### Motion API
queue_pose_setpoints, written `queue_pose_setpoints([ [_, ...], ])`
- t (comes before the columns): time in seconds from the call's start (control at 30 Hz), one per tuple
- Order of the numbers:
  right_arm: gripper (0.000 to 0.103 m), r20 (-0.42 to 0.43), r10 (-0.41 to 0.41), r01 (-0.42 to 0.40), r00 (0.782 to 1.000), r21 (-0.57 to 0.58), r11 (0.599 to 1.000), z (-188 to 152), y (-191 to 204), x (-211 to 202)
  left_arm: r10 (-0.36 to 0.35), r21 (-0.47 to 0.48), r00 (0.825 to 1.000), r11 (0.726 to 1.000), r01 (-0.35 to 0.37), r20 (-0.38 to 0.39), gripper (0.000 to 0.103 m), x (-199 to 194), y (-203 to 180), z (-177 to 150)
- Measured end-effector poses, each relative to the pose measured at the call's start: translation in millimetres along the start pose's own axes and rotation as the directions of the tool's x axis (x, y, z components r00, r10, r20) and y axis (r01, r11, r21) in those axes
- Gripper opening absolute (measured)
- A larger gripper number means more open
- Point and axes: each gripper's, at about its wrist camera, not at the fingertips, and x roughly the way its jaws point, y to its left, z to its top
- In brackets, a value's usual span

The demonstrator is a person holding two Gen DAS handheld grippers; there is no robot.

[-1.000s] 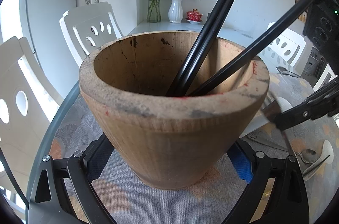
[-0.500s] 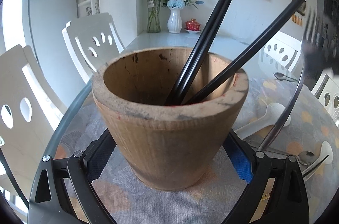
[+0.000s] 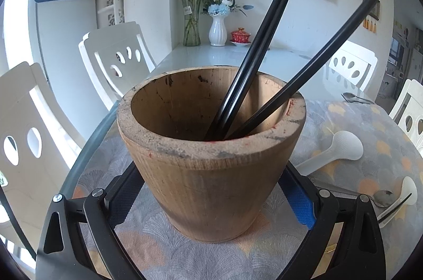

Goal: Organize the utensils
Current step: 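Carry the fork with the right tool and drop it into the pot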

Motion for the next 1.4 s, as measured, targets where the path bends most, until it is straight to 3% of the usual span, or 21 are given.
queue_pose_setpoints([
  [0.4, 0.003, -0.062, 0.064, -0.067, 0.996, -0.055, 0.996, -9.2, 23.1, 79.6, -0.006, -0.006, 1.0, 1.0, 0.006, -0.014, 0.097, 2.7, -0.1, 0.7],
  [0.5, 0.003, -0.122, 0.064, -0.068, 0.99, -0.034, 0.997, -18.7, 17.9, 105.3, -0.008, -0.009, 1.0, 1.0, 0.008, -0.022, 0.097, 4.4, 1.1, 1.3],
  [0.57, 0.005, -0.191, 0.015, -0.019, 0.981, -0.021, 1.0, -25.8, 13.1, 124.6, -0.01, -0.015, 1.0, 1.0, 0.01, -0.026, 0.097, 5.3, 1.8, 1.4],
  [0.67, 0.019, -0.242, -0.046, 0.048, 0.969, 0.003, 0.999, -29.9, 5.4, 135.7, -0.011, -0.016, 0.999, 1.0, 0.011, -0.03, 0.097, 5.9, 2.6, 1.3],
  [0.73, 0.04, -0.233, -0.032, 0.041, 0.972, 0.031, 0.999, -28.4, -0.5, 131.5, -0.013, -0.012, 0.999, 1.0, 0.012, -0.038, 0.097, 7.3, 2.1, 1.5],
  [0.77, 0.055, -0.225, -0.028, 0.04, 0.974, 0.048, 0.998, -26.8, -3.3, 128.0, -0.011, -0.011, 0.999, 1.0, 0.011, -0.041, 0.097, 7.9, 1.9, 1.7],
  [1.07, 0.063, -0.104, -0.025, 0.048, 0.994, 0.224, 0.973, -9.7, -38.9, 67.3, -0.009, -0.012, 0.999, 1.0, 0.008, -0.042, 0.097, 7.4, 3.6, 3.3],
  [1.17, 0.063, -0.106, -0.064, 0.096, 0.992, 0.335, 0.937, -19.0, -65.9, 49.3, -0.008, -0.012, 0.999, 1.0, 0.008, -0.043, 0.097, 7.7, 2.9, 2.5],
  [1.27, 0.063, -0.1, -0.091, 0.128, 0.991, 0.483, 0.866, -38.1, -100.9, 29.9, -0.009, -0.014, 0.999, 1.0, 0.008, -0.045, 0.097, 8.3, 3.0, 2.9],
  [1.4, 0.063, -0.121, -0.117, 0.168, 0.986, 0.697, 0.697, -75.5, -151.2, 7.5, -0.009, -0.013, 0.999, 1.0, 0.009, -0.047, 0.097, 8.8, 3.3, 3.2],
])
